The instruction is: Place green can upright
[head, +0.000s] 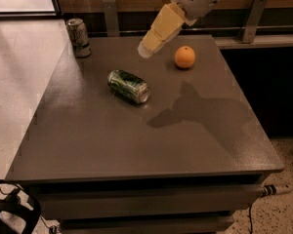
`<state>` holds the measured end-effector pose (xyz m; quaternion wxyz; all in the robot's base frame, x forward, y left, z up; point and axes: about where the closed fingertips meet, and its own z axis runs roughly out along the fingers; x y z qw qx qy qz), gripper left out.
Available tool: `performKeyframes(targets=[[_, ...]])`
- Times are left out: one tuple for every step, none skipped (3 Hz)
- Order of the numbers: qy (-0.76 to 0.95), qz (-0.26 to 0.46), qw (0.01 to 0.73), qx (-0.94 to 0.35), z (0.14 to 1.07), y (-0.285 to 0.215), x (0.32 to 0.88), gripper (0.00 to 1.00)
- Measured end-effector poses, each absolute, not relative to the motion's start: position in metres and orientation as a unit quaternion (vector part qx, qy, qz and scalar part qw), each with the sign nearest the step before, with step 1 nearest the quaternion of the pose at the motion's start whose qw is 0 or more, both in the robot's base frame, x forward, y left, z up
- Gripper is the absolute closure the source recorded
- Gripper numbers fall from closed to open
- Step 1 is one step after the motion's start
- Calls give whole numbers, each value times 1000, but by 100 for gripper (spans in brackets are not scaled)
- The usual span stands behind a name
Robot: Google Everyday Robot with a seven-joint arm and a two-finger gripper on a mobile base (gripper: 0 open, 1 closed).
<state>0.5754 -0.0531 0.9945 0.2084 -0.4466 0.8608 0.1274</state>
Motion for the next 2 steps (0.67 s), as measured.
performKeyframes(targets=[[861,127,209,-447,995,-53,575,0],[870,96,188,-445,990,-42,584,0]])
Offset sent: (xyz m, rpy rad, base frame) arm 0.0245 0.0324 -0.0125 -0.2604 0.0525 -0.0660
